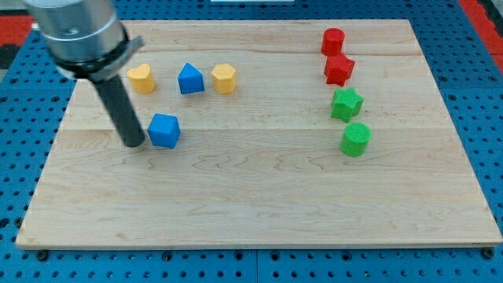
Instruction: Move the blue cube in between the red star and yellow hexagon
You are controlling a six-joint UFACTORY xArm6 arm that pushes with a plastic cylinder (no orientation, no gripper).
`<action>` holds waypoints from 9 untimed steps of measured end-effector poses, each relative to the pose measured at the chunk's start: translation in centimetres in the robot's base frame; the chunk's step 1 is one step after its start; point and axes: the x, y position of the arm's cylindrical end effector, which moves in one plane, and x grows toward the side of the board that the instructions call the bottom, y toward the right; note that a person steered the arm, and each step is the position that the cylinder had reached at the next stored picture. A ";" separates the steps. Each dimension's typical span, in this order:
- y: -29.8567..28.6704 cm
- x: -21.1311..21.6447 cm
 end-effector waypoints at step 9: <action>16.0 -8.4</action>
